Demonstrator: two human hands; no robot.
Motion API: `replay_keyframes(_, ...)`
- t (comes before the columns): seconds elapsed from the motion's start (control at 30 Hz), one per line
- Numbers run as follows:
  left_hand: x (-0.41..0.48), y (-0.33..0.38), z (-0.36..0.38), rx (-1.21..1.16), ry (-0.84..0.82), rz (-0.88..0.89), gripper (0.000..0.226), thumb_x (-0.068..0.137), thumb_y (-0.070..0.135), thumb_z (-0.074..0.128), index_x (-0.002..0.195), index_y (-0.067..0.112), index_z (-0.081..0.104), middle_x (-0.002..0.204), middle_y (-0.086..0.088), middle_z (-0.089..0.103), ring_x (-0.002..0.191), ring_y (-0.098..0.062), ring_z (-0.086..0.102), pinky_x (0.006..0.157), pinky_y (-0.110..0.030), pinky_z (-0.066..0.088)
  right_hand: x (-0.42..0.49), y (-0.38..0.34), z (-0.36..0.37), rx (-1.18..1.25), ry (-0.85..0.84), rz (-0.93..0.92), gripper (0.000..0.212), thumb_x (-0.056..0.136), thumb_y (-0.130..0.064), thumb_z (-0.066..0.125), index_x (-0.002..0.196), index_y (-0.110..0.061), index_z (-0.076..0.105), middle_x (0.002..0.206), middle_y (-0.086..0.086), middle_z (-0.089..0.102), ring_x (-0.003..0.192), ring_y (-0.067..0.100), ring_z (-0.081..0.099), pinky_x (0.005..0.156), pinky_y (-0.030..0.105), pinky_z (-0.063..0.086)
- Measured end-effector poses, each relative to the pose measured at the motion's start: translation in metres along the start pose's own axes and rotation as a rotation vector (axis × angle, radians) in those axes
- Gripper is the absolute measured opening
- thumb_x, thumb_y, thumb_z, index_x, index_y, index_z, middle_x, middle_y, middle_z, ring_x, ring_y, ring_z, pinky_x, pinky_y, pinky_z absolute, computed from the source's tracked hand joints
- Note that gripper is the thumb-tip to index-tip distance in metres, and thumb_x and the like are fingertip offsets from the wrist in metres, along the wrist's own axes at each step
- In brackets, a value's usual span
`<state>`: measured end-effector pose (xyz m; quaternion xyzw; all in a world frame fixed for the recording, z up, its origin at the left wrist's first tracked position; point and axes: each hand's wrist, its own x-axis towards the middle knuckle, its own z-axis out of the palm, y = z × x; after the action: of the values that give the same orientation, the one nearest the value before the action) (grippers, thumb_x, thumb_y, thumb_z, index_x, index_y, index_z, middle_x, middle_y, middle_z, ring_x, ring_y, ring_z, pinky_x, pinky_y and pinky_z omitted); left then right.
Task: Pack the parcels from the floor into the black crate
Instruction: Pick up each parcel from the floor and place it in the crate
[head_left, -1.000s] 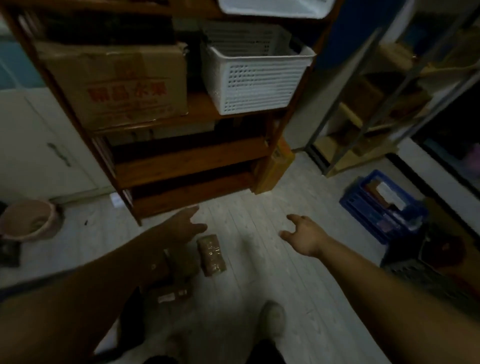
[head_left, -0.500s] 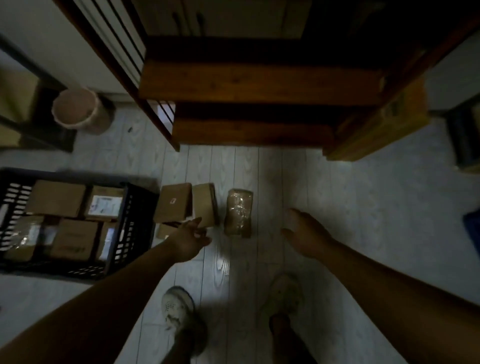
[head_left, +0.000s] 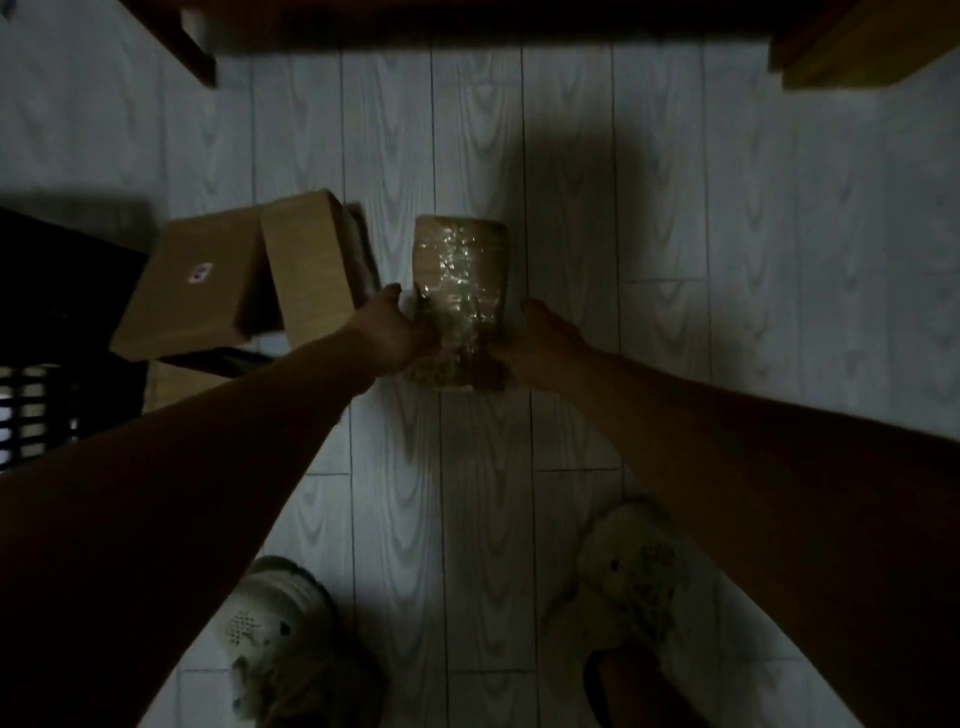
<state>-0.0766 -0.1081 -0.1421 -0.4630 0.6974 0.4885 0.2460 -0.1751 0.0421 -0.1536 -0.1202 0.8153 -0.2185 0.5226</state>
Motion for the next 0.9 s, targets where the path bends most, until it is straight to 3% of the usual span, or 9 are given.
replay_keyframes(0.1, 0.033, -0.017, 0.023, -0.093, 0.003, -0.105, 0.040, 0.087, 0.024, 0.064, 0.121, 0.010, 0.048, 0.091, 0.002, 0.056, 0.070, -0.006, 0.051, 0.040, -0.011, 0.041, 0.037, 0.011, 0.024, 0.139, -0.055, -0.018, 0.050, 0.088, -0.035, 0.063, 0.131, -0.016, 0.048, 0.124, 0.009, 0.057, 0.102, 0.022, 0.057, 0.087, 0.042, 0.052)
replay_keyframes(0.17, 0.043, -0.026, 0.037, -0.154, -0.028, -0.197, 0.025, 0.090, 0.025, 0.058, 0.110, 0.012, 0.052, 0.087, 0.002, 0.052, 0.074, -0.011, 0.051, 0.050, -0.017, 0.045, 0.049, 0.018, 0.035, 0.237, -0.107, 0.004, 0.056, 0.087, -0.031, 0.066, 0.136, -0.019, 0.045, 0.130, 0.008, 0.055, 0.113, 0.027, 0.055, 0.092, 0.045, 0.050)
replay_keyframes(0.27, 0.045, -0.033, 0.053, -0.216, -0.069, -0.256, 0.050, 0.087, 0.031, 0.061, 0.131, 0.018, 0.040, 0.122, -0.007, 0.050, 0.106, -0.026, 0.051, 0.075, -0.035, 0.044, 0.054, 0.023, 0.049, 0.352, -0.096, 0.051, 0.065, 0.089, -0.033, 0.063, 0.145, -0.027, 0.032, 0.139, 0.007, 0.049, 0.115, 0.027, 0.054, 0.086, 0.041, 0.052)
replay_keyframes(0.4, 0.022, -0.033, 0.060, -0.245, -0.060, -0.187, 0.070, 0.079, 0.027, 0.069, 0.137, 0.023, 0.030, 0.101, 0.002, 0.045, 0.077, -0.013, 0.048, 0.064, -0.034, 0.048, 0.035, 0.019, 0.048, 0.358, 0.032, 0.117, 0.065, 0.094, -0.028, 0.055, 0.150, -0.027, 0.021, 0.145, 0.010, 0.040, 0.124, 0.028, 0.046, 0.101, 0.043, 0.044)
replay_keyframes(0.53, -0.033, -0.022, 0.039, -0.427, -0.066, -0.134, 0.070, 0.083, 0.020, 0.065, 0.140, 0.031, 0.026, 0.097, 0.010, 0.048, 0.077, -0.011, 0.052, 0.060, -0.031, 0.048, -0.025, -0.001, 0.027, 0.361, 0.054, 0.070, 0.067, 0.089, -0.028, 0.062, 0.147, -0.030, 0.028, 0.138, 0.010, 0.046, 0.118, 0.028, 0.051, 0.095, 0.043, 0.049)
replay_keyframes(0.63, -0.094, -0.002, -0.002, -0.498, -0.068, -0.057, 0.066, 0.083, 0.020, 0.066, 0.137, 0.028, 0.029, 0.113, 0.003, 0.053, 0.087, -0.016, 0.058, 0.063, -0.034, 0.048, -0.086, -0.044, 0.008, 0.392, 0.067, 0.063, 0.076, 0.082, -0.027, 0.069, 0.146, -0.034, 0.027, 0.135, 0.014, 0.047, 0.115, 0.038, 0.053, 0.092, 0.049, 0.050)
replay_keyframes(0.7, -0.139, 0.015, -0.041, -0.547, -0.084, -0.008, 0.057, 0.082, 0.018, 0.066, 0.128, 0.030, 0.033, 0.115, 0.000, 0.054, 0.094, -0.023, 0.059, 0.066, -0.037, 0.049, -0.135, -0.081, -0.002, 0.432, 0.073, 0.038, 0.079, 0.080, -0.023, 0.071, 0.145, -0.035, 0.027, 0.131, 0.017, 0.047, 0.112, 0.043, 0.054, 0.084, 0.050, 0.050)
replay_keyframes(0.8, -0.215, 0.040, -0.102, -0.555, -0.084, 0.081, 0.050, 0.079, 0.011, 0.069, 0.113, 0.030, 0.038, 0.111, -0.003, 0.056, 0.086, -0.021, 0.062, 0.056, -0.033, 0.053, -0.216, -0.139, -0.016, 0.470, 0.097, -0.017, 0.078, 0.080, -0.021, 0.071, 0.143, -0.039, 0.029, 0.127, 0.016, 0.049, 0.106, 0.040, 0.057, 0.079, 0.046, 0.055)
replay_keyframes(0.9, -0.296, 0.058, -0.157, -0.509, -0.050, 0.157, 0.053, 0.080, 0.014, 0.070, 0.118, 0.027, 0.035, 0.114, -0.003, 0.058, 0.091, -0.021, 0.065, 0.068, -0.047, 0.058, -0.302, -0.197, -0.024, 0.465, 0.155, -0.081, 0.074, 0.082, -0.025, 0.070, 0.142, -0.041, 0.030, 0.126, 0.015, 0.050, 0.103, 0.034, 0.059, 0.080, 0.046, 0.057)
